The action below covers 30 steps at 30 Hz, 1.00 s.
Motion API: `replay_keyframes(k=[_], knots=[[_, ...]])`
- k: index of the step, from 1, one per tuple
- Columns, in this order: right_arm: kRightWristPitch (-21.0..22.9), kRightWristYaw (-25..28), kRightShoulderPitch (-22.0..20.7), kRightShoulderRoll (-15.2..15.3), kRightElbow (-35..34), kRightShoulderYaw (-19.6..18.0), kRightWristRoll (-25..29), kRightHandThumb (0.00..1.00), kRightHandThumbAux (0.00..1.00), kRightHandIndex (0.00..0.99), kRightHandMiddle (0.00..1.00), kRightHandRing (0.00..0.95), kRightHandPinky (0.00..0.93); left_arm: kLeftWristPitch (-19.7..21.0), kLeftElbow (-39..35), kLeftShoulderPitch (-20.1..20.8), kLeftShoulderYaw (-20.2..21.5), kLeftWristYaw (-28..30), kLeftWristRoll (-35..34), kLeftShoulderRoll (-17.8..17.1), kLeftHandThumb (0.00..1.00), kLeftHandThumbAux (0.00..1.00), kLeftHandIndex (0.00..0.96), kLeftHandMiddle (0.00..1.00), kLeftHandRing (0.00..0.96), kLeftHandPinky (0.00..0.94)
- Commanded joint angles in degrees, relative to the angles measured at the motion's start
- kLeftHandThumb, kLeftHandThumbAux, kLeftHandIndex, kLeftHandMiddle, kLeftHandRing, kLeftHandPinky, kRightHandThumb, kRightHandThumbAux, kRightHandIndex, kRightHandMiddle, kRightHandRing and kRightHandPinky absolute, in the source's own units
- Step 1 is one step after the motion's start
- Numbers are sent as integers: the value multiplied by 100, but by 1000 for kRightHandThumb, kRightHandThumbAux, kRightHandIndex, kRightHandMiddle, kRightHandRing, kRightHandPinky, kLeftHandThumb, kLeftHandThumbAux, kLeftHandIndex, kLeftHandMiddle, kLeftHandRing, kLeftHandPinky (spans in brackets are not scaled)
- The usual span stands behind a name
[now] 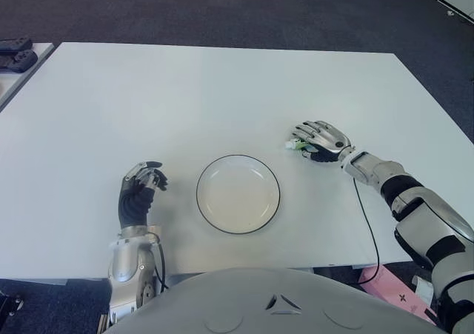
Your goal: Put the toothpaste on the table into the plate.
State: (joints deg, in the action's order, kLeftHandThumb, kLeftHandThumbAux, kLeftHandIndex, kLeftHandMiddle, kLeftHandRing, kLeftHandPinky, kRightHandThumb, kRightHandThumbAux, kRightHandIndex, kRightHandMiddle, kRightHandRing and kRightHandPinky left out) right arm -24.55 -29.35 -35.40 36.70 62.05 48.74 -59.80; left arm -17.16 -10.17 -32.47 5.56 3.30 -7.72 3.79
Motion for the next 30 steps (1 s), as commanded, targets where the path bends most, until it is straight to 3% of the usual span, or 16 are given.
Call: replay_keyframes(k=[1,5,7,11,12,15,19,30], knots=[[-90,417,650,-204,166,121,42,619,251,115,39,14,50,28,100,28,-27,42,-13,-31,707,715,440,644,636,620],[-204,441,692,-200,145,33,258,693,287,181,135,140,197,-18,133,38,-26,70,-23,-52,706,716,439,642,633,614],[-282,482,704,-201,138,-31,382,757,317,253,249,292,342,-33,153,47,-24,75,-30,-60,705,716,439,643,635,624],[-415,584,722,-208,116,-149,604,819,351,376,376,432,481,-60,181,62,-25,75,-38,-71,705,716,439,644,638,633],[-468,631,733,-211,104,-209,694,790,475,397,425,480,506,-67,187,65,-26,74,-37,-73,705,716,440,646,640,637],[-670,822,782,-239,139,-433,1044,824,608,440,445,557,540,-83,197,84,-32,43,-6,-66,705,716,440,647,642,640],[-820,942,828,-214,68,-594,1266,931,637,453,473,524,583,-93,203,94,-34,26,10,-63,705,716,440,649,645,644],[-803,1275,1008,-206,-278,-1028,1719,971,635,458,552,584,660,-72,185,121,-42,25,-15,-53,705,716,439,644,637,626]])
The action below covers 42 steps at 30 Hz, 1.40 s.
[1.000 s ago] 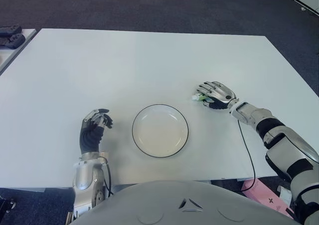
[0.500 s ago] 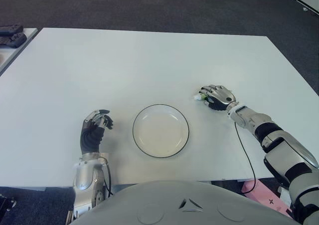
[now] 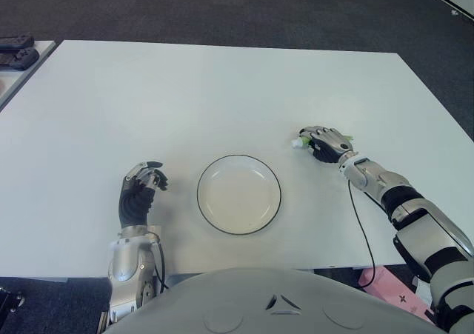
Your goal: Put the toothpaste on the table into the plate.
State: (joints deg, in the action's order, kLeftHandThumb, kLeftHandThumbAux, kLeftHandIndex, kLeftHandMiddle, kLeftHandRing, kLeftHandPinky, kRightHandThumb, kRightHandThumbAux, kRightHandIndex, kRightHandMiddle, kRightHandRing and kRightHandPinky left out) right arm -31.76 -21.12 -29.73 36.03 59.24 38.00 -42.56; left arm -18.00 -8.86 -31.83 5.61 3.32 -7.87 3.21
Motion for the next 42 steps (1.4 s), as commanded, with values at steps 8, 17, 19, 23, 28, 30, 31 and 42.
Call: replay_keyframes(k=[8,17,19,23,28,30,31,42], knots=[[-36,520,523,-182,-144,-201,151,973,636,455,562,592,649,22,85,81,-34,26,-41,16,705,716,439,640,633,621],[38,608,597,-223,-275,-414,234,966,642,436,530,565,626,-41,97,86,-29,41,-38,14,705,716,439,637,631,623],[47,625,614,-232,-318,-465,243,964,644,431,518,559,626,-38,110,95,-29,47,-41,8,705,716,439,638,632,627],[71,655,654,-239,-473,-579,281,958,650,426,483,544,634,-7,122,103,-30,53,-48,-2,706,716,439,642,638,631],[73,579,701,-247,-616,-711,284,956,652,424,474,538,636,10,153,128,-30,43,-37,-2,707,716,439,644,640,633],[58,499,710,-251,-671,-758,277,955,652,419,478,539,647,-2,169,138,-27,47,-35,-6,707,716,439,646,641,631],[54,476,713,-252,-697,-778,276,955,652,418,479,540,648,-7,174,140,-26,49,-36,-7,707,716,439,646,641,630],[229,413,819,-236,-1478,-1206,388,960,649,409,524,556,653,23,164,156,-27,9,6,-2,705,716,439,645,637,628]])
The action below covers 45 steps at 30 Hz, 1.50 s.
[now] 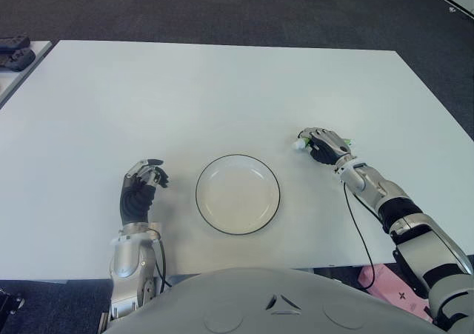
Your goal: Put the toothpaste on the table into the plate.
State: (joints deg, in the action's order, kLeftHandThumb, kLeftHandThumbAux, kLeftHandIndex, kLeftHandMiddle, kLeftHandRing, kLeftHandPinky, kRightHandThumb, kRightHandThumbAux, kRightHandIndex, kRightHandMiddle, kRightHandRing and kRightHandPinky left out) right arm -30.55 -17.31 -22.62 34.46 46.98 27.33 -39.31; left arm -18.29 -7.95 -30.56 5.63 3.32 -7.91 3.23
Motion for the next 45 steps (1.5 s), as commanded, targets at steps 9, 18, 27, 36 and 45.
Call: replay_keyframes(k=[9,18,27,36,45], knots=[[297,-24,443,-104,-1496,-597,116,960,649,408,533,540,616,4,124,64,-29,31,11,-14,705,716,439,645,639,637],[537,135,967,-258,-3106,-941,61,995,661,432,490,516,441,-63,208,120,-16,48,-27,-13,705,716,439,648,644,636],[465,476,1202,-288,-4017,-1051,82,999,664,491,462,464,407,138,111,126,-41,-47,27,10,705,716,439,649,644,630],[88,1000,1456,-324,-4681,-981,356,1000,667,491,432,434,450,70,117,135,-48,-49,89,15,706,716,440,647,641,635],[-72,2168,1597,-287,-5304,-837,1139,1000,667,482,429,448,451,65,136,141,-63,-71,138,56,706,716,440,647,643,636]])
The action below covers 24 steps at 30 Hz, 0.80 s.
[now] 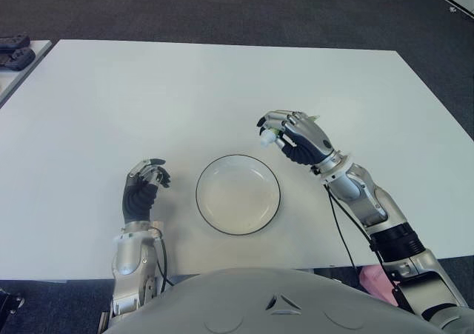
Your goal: Put the toothpaste on the table into the plate.
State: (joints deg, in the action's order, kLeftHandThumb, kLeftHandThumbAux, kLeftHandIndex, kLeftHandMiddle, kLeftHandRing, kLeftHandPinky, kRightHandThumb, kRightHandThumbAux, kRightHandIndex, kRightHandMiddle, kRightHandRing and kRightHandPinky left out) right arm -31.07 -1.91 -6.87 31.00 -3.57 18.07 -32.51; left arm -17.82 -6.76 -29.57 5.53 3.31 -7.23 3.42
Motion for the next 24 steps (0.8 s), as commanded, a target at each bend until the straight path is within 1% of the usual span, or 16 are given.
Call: replay_keyframes(k=[1,5,9,12,15,20,24], knots=[[-16,777,15,66,-288,108,558,1000,667,476,430,449,455,12,22,42,-50,-70,74,39,706,716,440,648,643,638],[-98,1128,-19,51,-381,132,703,1000,666,450,436,461,465,-11,41,54,-41,-99,118,64,707,716,440,650,645,640],[-304,1413,-34,75,-384,197,764,1000,663,424,464,484,479,-25,52,59,-29,-103,118,91,707,716,440,654,649,641],[-563,1590,-23,68,-291,302,846,1000,662,416,481,492,487,-24,56,59,-29,-96,121,89,707,716,440,654,650,640],[-749,1716,-15,51,-198,364,907,1000,662,409,489,488,495,-10,48,57,-35,-101,129,91,707,716,440,656,651,647],[-1015,2077,-104,86,-30,511,1103,1000,664,405,481,473,499,32,2,46,-51,-139,154,111,707,715,440,657,654,651],[-1049,2300,-105,53,12,568,1203,1000,667,408,464,456,496,85,-23,41,-57,-155,158,125,706,716,439,651,650,640]])
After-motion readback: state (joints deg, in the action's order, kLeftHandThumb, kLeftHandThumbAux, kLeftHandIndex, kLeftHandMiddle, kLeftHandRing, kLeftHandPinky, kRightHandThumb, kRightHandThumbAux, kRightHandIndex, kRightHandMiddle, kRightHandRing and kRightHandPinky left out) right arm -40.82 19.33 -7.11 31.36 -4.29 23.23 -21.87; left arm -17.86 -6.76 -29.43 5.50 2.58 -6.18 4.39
